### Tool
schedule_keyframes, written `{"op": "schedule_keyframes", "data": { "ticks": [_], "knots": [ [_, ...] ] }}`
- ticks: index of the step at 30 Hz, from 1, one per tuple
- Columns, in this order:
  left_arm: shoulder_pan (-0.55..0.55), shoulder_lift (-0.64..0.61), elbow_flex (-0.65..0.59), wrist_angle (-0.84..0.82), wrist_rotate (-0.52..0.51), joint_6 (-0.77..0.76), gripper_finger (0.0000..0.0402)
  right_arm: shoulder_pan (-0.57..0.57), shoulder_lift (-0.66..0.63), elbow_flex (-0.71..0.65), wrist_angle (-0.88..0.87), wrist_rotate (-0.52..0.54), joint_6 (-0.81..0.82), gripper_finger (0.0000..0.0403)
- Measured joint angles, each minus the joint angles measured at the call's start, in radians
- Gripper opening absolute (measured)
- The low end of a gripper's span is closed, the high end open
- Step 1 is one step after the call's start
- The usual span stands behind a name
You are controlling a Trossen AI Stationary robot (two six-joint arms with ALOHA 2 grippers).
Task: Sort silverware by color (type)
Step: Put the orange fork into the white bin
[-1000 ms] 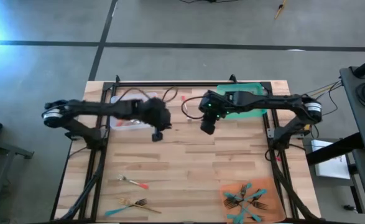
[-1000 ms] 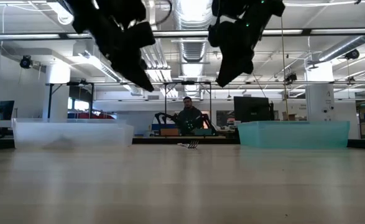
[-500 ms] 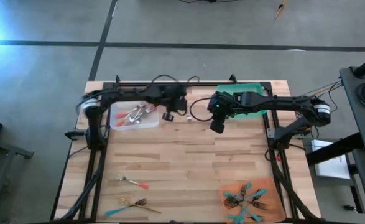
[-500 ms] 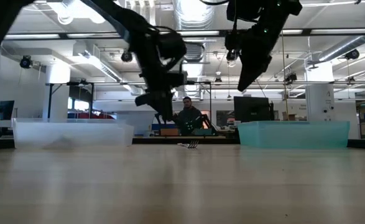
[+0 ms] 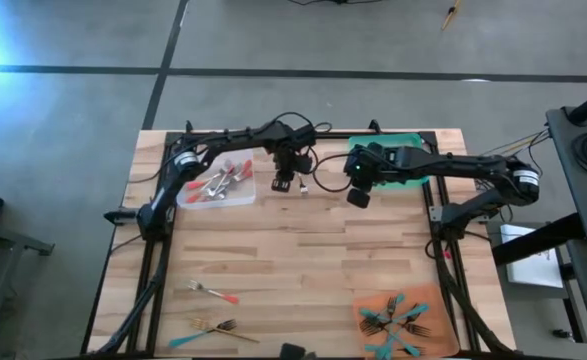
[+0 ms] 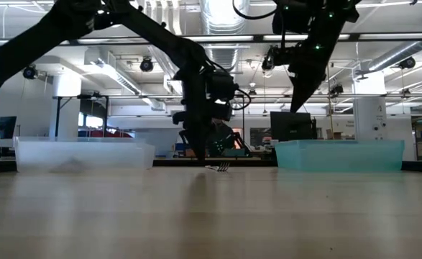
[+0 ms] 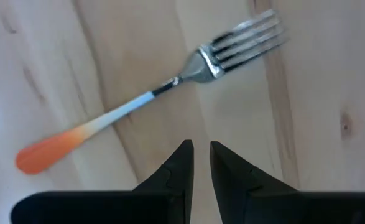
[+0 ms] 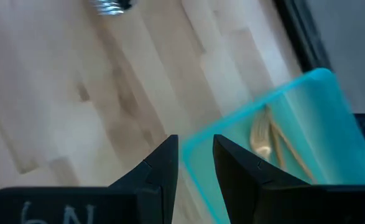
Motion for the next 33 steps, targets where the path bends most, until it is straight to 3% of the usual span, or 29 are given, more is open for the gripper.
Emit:
{"op": "schedule_keyframes", "data": {
  "ticks": [9, 23, 31, 33],
  "knots": [
    [-0.004, -0.083, -0.132, 0.083, 0.031, 0.102, 0.0036, 0.0, -0.02, -0.018, 0.0, 0.039, -0.097, 0.0093],
    [-0.006, -0.152, -0.144, 0.157, 0.176, 0.126, 0.0036, 0.0, -0.014, -0.009, 0.06, 0.038, -0.086, 0.0093],
    [-0.005, -0.161, -0.146, 0.19, 0.181, 0.117, 0.0036, 0.0, -0.014, -0.009, 0.057, 0.038, -0.086, 0.0093],
    [-0.003, -0.161, -0.148, 0.19, 0.124, 0.087, 0.0036, 0.0, -0.014, -0.009, 0.058, 0.038, -0.086, 0.0093]
  ]
}}
